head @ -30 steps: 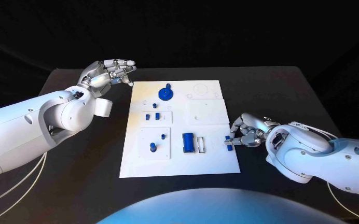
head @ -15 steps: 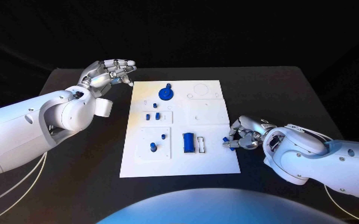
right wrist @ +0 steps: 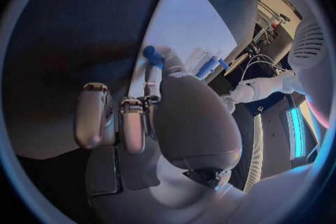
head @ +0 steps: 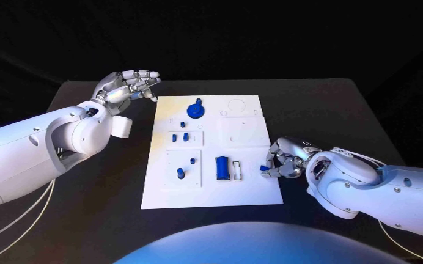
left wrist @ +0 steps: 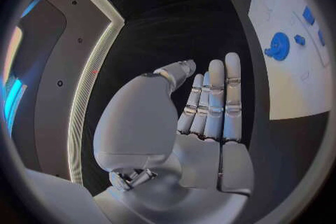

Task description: Assemble the parts on the task board

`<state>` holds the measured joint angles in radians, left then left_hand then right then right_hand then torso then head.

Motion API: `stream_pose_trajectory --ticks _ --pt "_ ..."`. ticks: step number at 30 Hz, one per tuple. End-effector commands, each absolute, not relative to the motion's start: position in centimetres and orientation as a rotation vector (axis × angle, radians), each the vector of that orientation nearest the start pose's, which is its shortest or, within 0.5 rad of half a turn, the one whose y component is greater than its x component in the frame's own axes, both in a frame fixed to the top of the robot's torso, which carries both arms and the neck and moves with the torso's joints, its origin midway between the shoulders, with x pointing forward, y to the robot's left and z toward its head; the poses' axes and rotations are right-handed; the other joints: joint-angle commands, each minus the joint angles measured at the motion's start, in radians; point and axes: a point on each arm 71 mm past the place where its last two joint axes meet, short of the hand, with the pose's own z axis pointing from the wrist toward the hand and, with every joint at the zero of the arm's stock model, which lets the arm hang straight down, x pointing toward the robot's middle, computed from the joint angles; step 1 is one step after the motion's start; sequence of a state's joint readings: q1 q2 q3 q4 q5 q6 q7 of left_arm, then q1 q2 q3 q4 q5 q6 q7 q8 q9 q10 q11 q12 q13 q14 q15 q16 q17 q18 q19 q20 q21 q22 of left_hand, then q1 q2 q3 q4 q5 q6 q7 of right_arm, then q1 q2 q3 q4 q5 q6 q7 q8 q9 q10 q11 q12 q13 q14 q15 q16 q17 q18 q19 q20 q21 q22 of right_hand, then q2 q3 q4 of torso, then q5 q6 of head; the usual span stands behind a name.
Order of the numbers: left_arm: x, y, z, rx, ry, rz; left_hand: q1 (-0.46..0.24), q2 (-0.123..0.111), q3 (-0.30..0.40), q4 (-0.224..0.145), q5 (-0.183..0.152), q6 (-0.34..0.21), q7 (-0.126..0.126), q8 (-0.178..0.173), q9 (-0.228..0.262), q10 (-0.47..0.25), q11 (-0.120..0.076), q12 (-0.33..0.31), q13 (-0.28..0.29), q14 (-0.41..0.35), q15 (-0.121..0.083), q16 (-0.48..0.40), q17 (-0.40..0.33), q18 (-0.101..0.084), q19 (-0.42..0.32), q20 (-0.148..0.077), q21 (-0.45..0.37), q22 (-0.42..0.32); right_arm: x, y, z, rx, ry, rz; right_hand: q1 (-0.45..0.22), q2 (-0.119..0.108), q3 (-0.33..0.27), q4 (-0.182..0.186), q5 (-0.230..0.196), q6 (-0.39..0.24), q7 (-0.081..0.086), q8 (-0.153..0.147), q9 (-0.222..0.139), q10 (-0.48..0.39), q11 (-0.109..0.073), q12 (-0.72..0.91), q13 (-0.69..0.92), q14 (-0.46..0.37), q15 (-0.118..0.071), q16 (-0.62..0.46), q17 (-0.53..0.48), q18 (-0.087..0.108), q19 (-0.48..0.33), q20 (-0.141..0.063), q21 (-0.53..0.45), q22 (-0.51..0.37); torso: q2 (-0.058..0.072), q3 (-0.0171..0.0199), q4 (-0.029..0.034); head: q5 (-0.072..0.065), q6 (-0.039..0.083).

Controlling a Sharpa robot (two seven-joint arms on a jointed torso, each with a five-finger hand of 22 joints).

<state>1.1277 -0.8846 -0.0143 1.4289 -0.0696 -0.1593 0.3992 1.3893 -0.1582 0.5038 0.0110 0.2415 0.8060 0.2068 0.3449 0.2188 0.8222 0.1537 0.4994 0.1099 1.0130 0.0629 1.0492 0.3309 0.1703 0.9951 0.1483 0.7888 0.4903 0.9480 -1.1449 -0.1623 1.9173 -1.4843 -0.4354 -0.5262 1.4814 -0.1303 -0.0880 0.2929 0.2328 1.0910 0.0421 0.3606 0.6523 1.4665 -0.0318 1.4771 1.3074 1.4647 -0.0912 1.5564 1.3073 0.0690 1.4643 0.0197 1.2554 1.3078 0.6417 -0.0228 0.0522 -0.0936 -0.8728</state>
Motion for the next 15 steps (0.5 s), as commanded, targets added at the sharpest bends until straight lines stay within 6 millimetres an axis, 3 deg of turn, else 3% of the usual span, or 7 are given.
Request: stream_pose_trajectory --ticks 1,2,4,6,9,11,15 --pt "49.12 24.94 -20.71 -1.082 1.471 -1.566 -0.007 0.002 0.002 -0.004 0.005 -0.005 0.009 0.007 0.001 -0.008 -0.002 0.006 -0.001 -0.007 0.003 0.007 -0.002 0.014 -0.007 -0.001 0.003 0.001 32.36 -25.01 -30.08 0.121 2.117 0.333 0.108 0.007 0.106 -0.005 0.053 0.013 0.005 -0.034 -0.102 0.070 0.003 -0.005 0.204 0.095 0.002 -0.004 0.212 -0.011 0.014 0.001 -0.006 0.186 0.000 0.0001 0.0016 0.000 0.000" --pt "49.12 24.96 -20.71 -1.082 1.471 -1.565 -0.007 0.002 0.002 -0.004 0.005 -0.005 0.009 0.007 0.001 -0.008 -0.002 0.006 -0.001 -0.007 0.003 0.007 -0.002 0.014 -0.007 -0.001 0.003 0.001 32.35 -24.92 -30.05 0.125 2.114 0.337 0.135 -0.003 0.179 -0.005 0.090 0.029 0.006 -0.044 -0.112 0.069 0.003 -0.006 0.204 0.096 0.004 -0.004 0.213 -0.011 0.014 0.002 -0.003 0.186 0.000 0.0003 0.0015 0.001 0.000" --pt "49.12 24.97 -20.71 -1.082 1.471 -1.564 -0.007 0.002 0.002 -0.004 0.005 -0.005 0.009 0.007 0.001 -0.008 -0.002 0.006 -0.001 -0.007 0.003 0.007 -0.002 0.014 -0.007 -0.001 0.003 0.001 32.33 -24.82 -30.00 0.136 2.111 0.344 0.130 -0.019 0.233 -0.003 0.108 0.038 0.010 -0.049 -0.116 0.070 0.005 -0.004 0.205 0.096 0.007 -0.003 0.215 -0.012 0.014 0.003 -0.002 0.187 0.000 0.0005 0.0014 0.001 0.000" --pt "49.13 24.99 -20.72 -1.082 1.471 -1.564 -0.007 0.002 0.002 -0.004 0.005 -0.005 0.009 0.007 0.001 -0.008 -0.002 0.006 -0.001 -0.007 0.003 0.007 -0.002 0.014 -0.007 -0.001 0.003 0.001 32.26 -24.71 -29.94 0.154 2.110 0.354 0.098 -0.069 0.359 -0.007 0.137 0.038 0.017 -0.050 -0.108 0.071 0.019 -0.003 0.207 0.096 0.013 -0.003 0.216 -0.012 0.015 0.007 0.002 0.188 0.000 0.0004 0.0010 0.003 0.000" --pt "49.13 24.94 -20.73 -1.082 1.474 -1.567 -0.007 0.003 0.002 -0.004 0.005 -0.005 0.009 0.007 0.001 -0.008 -0.002 0.007 -0.001 -0.008 0.003 0.007 -0.002 0.014 -0.007 -0.001 0.004 0.001 32.11 -24.59 -29.79 0.201 2.114 0.380 0.026 -0.114 0.536 -0.045 0.130 0.020 0.019 -0.030 -0.070 0.073 0.014 -0.002 0.207 0.097 0.011 -0.002 0.219 -0.012 0.016 0.009 0.008 0.188 -0.001 0.0001 0.0015 0.004 0.000" --pt "49.12 24.90 -20.74 -1.082 1.477 -1.569 -0.005 0.003 0.003 -0.006 0.005 -0.005 0.009 0.008 0.001 -0.009 -0.002 0.007 -0.001 -0.008 0.002 0.007 -0.002 0.014 -0.007 -0.001 0.004 0.001 32.05 -24.55 -29.70 0.233 2.116 0.397 -0.013 -0.125 0.614 -0.084 0.128 0.007 0.023 -0.017 -0.045 0.074 0.019 0.001 0.209 0.098 0.015 0.000 0.223 -0.014 0.017 0.010 0.016 0.190 0.000 -0.0007 0.0023 0.002 0.000" --pt "49.13 24.87 -20.75 -1.082 1.479 -1.571 -0.005 0.003 0.003 -0.006 0.005 -0.005 0.009 0.008 0.001 -0.009 -0.002 0.007 -0.001 -0.008 0.002 0.007 -0.002 0.014 -0.007 -0.001 0.004 0.001 32.02 -24.33 -29.40 0.287 2.108 0.434 -0.081 -0.126 0.700 -0.142 0.125 -0.017 0.023 0.005 -0.006 0.076 0.016 0.002 0.210 0.098 0.014 0.001 0.227 -0.015 0.019 0.011 0.024 0.191 0.000 -0.0008 -0.0009 0.007 0.000"
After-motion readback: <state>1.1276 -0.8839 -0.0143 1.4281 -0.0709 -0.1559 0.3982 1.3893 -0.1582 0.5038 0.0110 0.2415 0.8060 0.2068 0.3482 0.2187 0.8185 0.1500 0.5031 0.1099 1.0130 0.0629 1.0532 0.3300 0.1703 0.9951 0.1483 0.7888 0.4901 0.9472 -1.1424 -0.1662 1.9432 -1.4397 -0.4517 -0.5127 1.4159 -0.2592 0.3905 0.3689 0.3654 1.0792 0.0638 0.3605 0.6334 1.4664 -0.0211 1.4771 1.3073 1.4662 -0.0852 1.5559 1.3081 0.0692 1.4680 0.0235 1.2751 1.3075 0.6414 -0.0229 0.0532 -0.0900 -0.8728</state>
